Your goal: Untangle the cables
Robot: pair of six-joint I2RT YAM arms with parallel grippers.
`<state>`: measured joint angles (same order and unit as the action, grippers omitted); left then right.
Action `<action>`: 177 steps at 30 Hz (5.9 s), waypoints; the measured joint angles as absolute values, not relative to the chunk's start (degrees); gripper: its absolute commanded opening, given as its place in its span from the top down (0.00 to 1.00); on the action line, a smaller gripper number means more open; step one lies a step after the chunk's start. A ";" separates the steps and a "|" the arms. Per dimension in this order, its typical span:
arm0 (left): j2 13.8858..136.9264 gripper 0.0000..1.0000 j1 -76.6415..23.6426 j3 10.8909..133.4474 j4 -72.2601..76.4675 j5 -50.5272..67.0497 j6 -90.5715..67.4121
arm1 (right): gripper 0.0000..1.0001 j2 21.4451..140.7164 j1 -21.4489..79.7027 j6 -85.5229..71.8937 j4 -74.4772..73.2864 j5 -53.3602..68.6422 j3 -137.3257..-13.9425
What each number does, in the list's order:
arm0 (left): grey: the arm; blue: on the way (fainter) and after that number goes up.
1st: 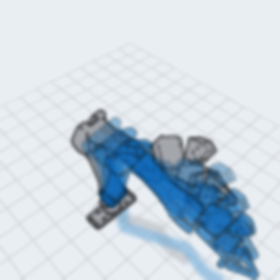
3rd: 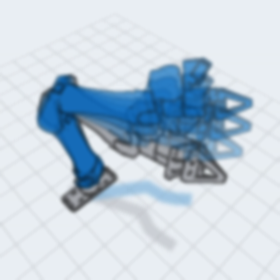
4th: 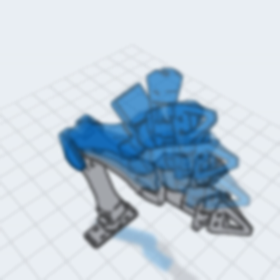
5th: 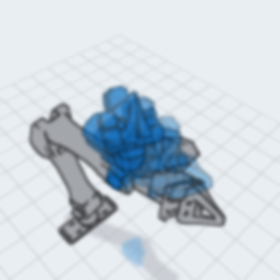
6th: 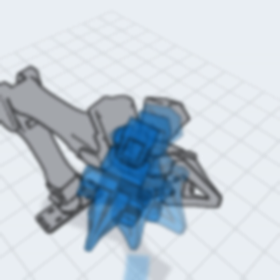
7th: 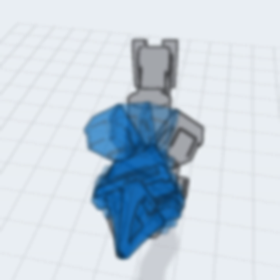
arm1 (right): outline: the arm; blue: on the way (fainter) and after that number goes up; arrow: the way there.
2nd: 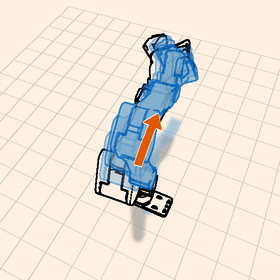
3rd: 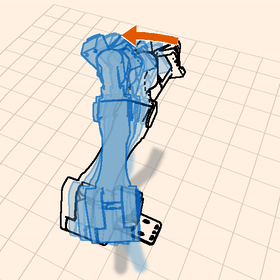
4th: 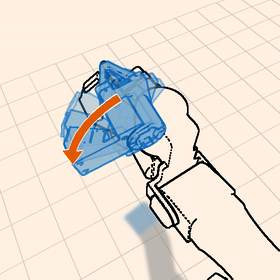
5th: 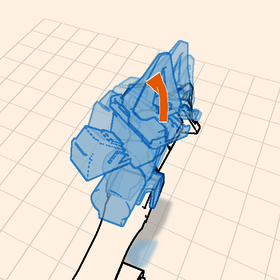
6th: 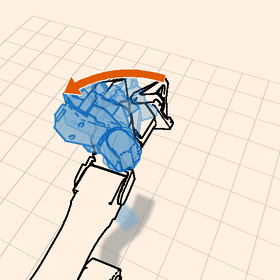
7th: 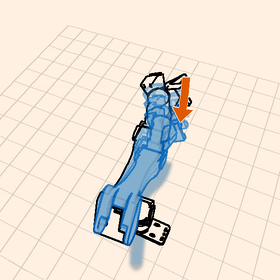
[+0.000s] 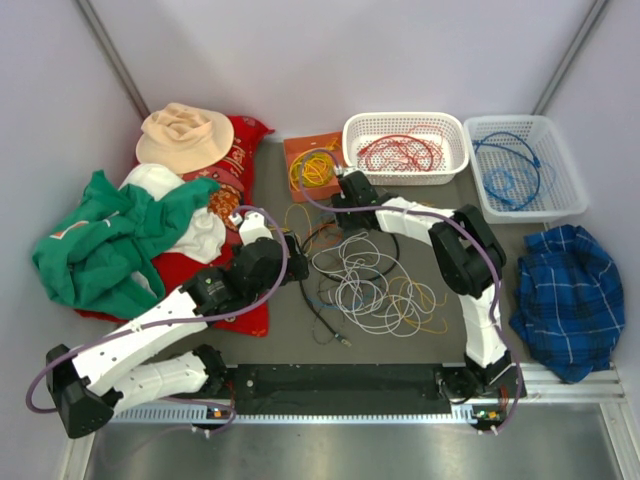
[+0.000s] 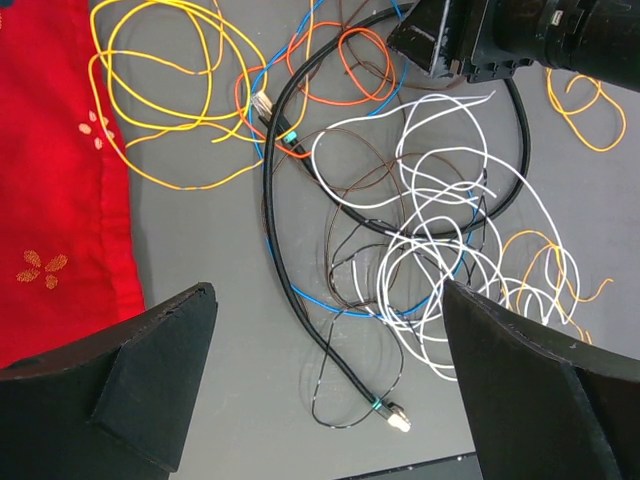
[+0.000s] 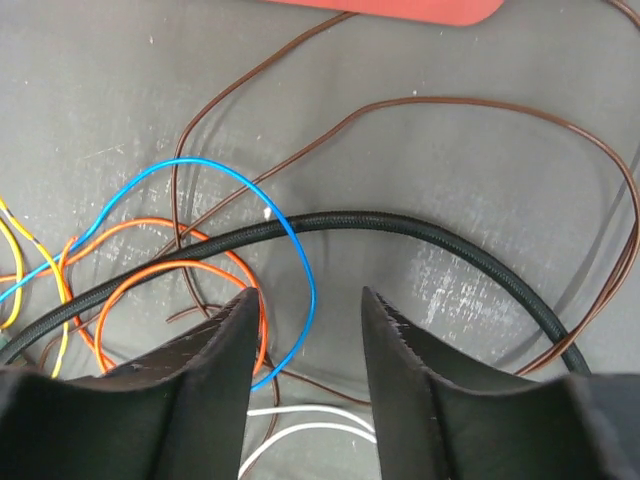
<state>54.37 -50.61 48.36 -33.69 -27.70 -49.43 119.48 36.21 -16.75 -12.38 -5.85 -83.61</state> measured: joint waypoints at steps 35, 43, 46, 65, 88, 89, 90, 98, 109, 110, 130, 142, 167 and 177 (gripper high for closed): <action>50.02 0.01 -50.54 46.72 -25.71 -30.50 -42.98 | 1.00 67.44 41.69 -19.25 -18.98 -12.88 -67.77; 51.09 0.01 -50.50 46.63 -10.50 -30.33 -35.33 | 1.00 56.88 42.28 -20.56 -30.85 -11.29 -69.93; 52.03 0.01 -50.43 45.15 -0.16 -28.47 -30.55 | 1.00 54.83 42.28 -21.19 -33.82 -9.58 -72.10; 74.96 0.05 -50.61 32.91 40.10 -5.10 -7.35 | 1.00 50.78 42.28 -25.12 -40.75 -1.80 -78.30; 78.24 1.00 -48.73 47.13 32.86 -13.65 -5.63 | 0.38 45.74 42.28 -24.77 -43.29 -2.39 -78.74; 76.97 1.00 -48.71 50.24 29.06 -14.74 -5.93 | 0.36 45.01 42.28 -24.95 -43.33 -2.79 -78.70; 76.18 1.00 -48.69 53.47 25.76 -15.42 -6.09 | 0.32 44.56 42.28 -24.84 -43.24 -3.16 -78.56; 77.14 1.00 -48.60 86.32 0.78 -16.49 -11.22 | 0.31 38.24 42.28 -24.14 -41.12 -4.64 -72.23; 79.05 1.00 -48.51 96.86 -12.12 -2.11 -22.55 | 0.31 41.93 42.28 -19.66 -28.42 -1.37 -67.37; 79.05 1.00 -48.51 96.86 -12.53 -0.78 -23.20 | 0.31 42.65 42.28 -19.35 -26.92 -0.80 -67.40; 78.11 1.00 -48.49 90.19 -10.35 10.35 -30.83 | 0.70 53.47 42.28 -19.25 -5.80 8.21 -67.48; 76.20 1.00 -48.16 87.94 -9.02 10.92 -31.64 | 0.60 55.75 42.37 -20.78 -4.56 11.57 -67.00; 60.23 0.01 -48.25 70.32 -17.19 -24.84 -29.93 | 1.00 62.02 31.53 -18.37 -25.50 -10.76 -91.13; 51.48 0.01 -48.25 57.65 -24.80 -39.00 -35.73 | 1.00 78.78 12.58 -24.75 -32.03 -17.96 -107.92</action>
<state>51.48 -48.25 57.65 -24.80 -39.00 -35.73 78.78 12.58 -24.75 -32.03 -17.96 -107.92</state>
